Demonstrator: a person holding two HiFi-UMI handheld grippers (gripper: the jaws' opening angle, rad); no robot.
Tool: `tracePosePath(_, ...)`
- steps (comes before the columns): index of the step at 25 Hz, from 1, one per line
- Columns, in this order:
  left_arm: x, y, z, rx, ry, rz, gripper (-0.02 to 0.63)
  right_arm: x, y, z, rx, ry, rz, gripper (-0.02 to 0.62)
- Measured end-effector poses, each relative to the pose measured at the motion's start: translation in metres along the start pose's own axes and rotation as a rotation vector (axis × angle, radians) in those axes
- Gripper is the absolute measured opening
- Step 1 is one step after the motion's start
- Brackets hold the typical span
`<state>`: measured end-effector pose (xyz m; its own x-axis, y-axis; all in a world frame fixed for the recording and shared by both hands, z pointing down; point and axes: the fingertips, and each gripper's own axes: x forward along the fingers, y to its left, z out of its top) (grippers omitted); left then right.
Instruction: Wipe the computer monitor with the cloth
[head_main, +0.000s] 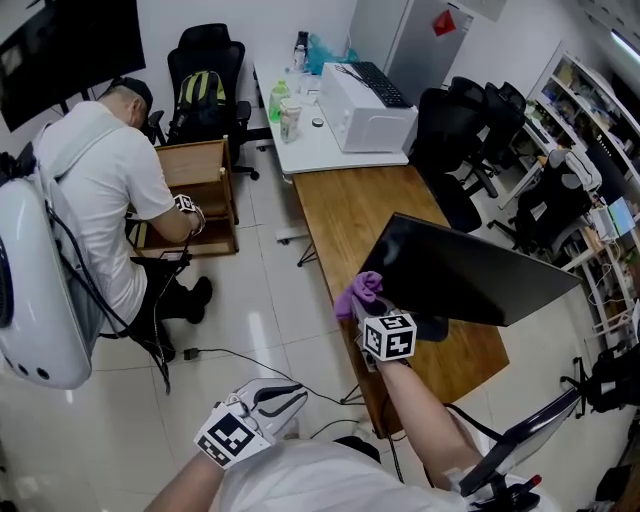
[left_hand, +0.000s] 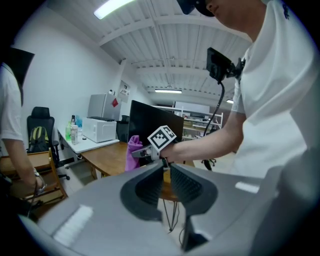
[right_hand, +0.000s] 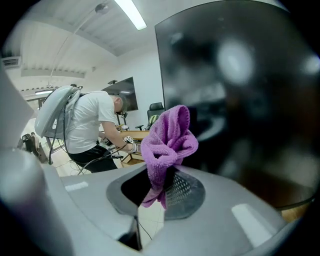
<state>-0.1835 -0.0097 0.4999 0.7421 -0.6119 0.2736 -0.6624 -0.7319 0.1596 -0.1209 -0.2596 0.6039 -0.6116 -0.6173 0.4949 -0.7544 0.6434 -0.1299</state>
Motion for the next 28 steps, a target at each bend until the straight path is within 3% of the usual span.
tracePosePath(13, 0.002, -0.002, -0.001, 0.012, -0.040, -0.010, 0.064, -0.030, 0.011, 0.079, -0.053, -0.102, 0.021, 0.051)
tracePosePath(28, 0.004, -0.011, 0.004, 0.012, -0.068, -0.024, 0.064, -0.102, 0.014, 0.209, -0.126, -0.306, 0.017, 0.051)
